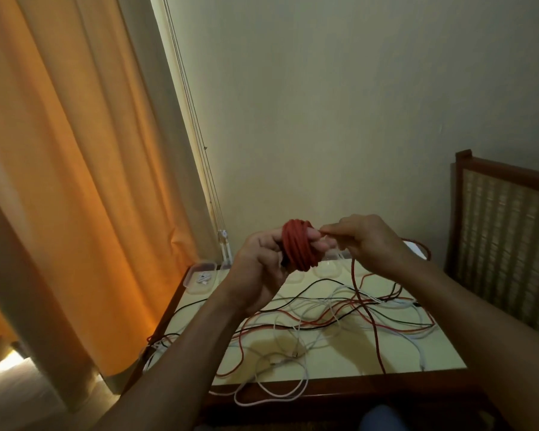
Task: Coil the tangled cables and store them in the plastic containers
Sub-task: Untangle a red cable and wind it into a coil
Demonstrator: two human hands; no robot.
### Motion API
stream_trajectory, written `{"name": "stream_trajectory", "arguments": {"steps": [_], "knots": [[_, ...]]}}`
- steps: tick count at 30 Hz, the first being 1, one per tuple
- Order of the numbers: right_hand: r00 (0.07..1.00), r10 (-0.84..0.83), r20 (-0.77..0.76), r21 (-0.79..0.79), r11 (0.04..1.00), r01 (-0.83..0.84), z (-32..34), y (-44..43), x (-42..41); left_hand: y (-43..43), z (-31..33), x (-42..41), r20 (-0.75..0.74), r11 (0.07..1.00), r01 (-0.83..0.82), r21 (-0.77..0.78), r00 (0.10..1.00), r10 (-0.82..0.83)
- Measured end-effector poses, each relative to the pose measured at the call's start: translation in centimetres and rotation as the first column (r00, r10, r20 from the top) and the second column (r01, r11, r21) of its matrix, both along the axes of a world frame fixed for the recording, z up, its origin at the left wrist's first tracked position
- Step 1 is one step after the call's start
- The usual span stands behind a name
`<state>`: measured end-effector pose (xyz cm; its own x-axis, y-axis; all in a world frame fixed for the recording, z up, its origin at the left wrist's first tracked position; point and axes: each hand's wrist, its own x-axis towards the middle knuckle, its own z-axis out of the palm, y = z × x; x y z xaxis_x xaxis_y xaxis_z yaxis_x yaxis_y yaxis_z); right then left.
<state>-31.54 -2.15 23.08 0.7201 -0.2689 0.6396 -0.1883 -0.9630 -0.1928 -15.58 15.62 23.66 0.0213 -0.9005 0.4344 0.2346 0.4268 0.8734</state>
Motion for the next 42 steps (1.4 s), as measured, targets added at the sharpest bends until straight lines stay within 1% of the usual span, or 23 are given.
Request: {"name": "stream_trajectory", "arguments": {"steps": [2,4,6,8,9,11,13,15,18,19,21,23,25,29,32,36,39,42], "knots": [[1.000,-0.012,-0.028,0.007,1.000,0.012,-0.5,0.6,0.4,-0.2,0.3,0.1,-0.170,0.999,0.010,-0.047,0.985,-0.018],[0.999,-0.006,-0.047,-0.004,1.000,0.006,-1.0,1.7,0.7,-0.5,0.5,0.5,-0.291,0.995,0.001,-0.100,0.956,-0.030],[0.997,0.032,-0.073,-0.021,0.999,-0.033,-1.7,2.7,0.9,-0.8,0.7,0.9,-0.325,0.991,-0.066,-0.120,0.945,0.024],[0.992,0.031,-0.125,-0.016,0.999,-0.033,-2.2,3.5,0.7,-1.2,0.7,1.5,-0.281,0.979,-0.180,-0.098,0.948,0.147],[0.990,0.021,-0.141,-0.037,0.999,-0.026,-2.4,3.8,0.6,-1.5,0.5,1.8,-0.225,0.963,-0.256,-0.080,0.946,0.233],[0.990,0.014,-0.143,-0.107,0.994,-0.029,-2.5,4.6,0.4,-1.9,0.2,2.4,-0.044,0.913,-0.400,-0.081,0.916,0.398],[0.989,0.002,-0.145,-0.167,0.986,-0.026,-2.6,5.1,0.2,-2.0,0.0,2.8,0.154,0.852,-0.507,-0.132,0.839,0.522],[0.989,-0.041,-0.143,-0.201,0.980,0.011,-2.4,5.2,-0.2,-1.9,-0.1,3.1,0.306,0.810,-0.558,-0.178,0.751,0.585],[0.993,-0.081,-0.090,-0.271,0.961,0.054,-1.7,4.9,-1.1,-1.6,-0.1,3.9,0.481,0.800,-0.574,-0.175,0.659,0.578],[0.994,-0.081,-0.077,-0.305,0.951,0.054,-1.5,4.8,-1.4,-1.5,-0.1,4.0,0.552,0.792,-0.585,-0.175,0.608,0.571],[0.994,-0.080,-0.075,-0.365,0.930,0.047,-1.0,4.6,-1.9,-1.4,0.0,4.1,0.695,0.800,-0.581,-0.151,0.513,0.504],[0.994,-0.077,-0.079,-0.417,0.908,0.037,-0.3,4.4,-2.1,-1.2,0.0,4.0,0.786,0.828,-0.553,-0.091,0.470,0.400],[0.995,-0.062,-0.074,-0.452,0.892,0.022,0.6,4.0,-2.2,-1.1,0.0,3.6,0.835,0.854,-0.517,-0.051,0.447,0.321],[0.997,-0.039,-0.064,-0.478,0.879,0.004,2.2,3.4,-2.1,-0.8,0.4,2.3,0.808,0.930,-0.363,0.063,0.566,0.166],[0.998,-0.018,-0.058,-0.447,0.895,-0.010,2.7,2.8,-2.1,-0.5,0.7,1.7,0.749,0.970,-0.211,0.119,0.660,0.052],[1.000,-0.001,-0.014,-0.368,0.930,-0.004,2.6,2.7,-1.8,-0.1,0.9,1.6,0.540,0.987,-0.038,0.158,0.840,-0.055],[0.999,0.030,0.035,-0.289,0.957,-0.019,2.5,2.7,-1.5,-0.2,0.9,1.3,0.409,0.989,-0.005,0.146,0.911,-0.055],[0.994,0.061,0.087,-0.220,0.975,-0.040,2.2,2.4,-0.8,-0.4,0.6,1.1,0.276,0.989,-0.021,0.144,0.961,-0.020]]}}
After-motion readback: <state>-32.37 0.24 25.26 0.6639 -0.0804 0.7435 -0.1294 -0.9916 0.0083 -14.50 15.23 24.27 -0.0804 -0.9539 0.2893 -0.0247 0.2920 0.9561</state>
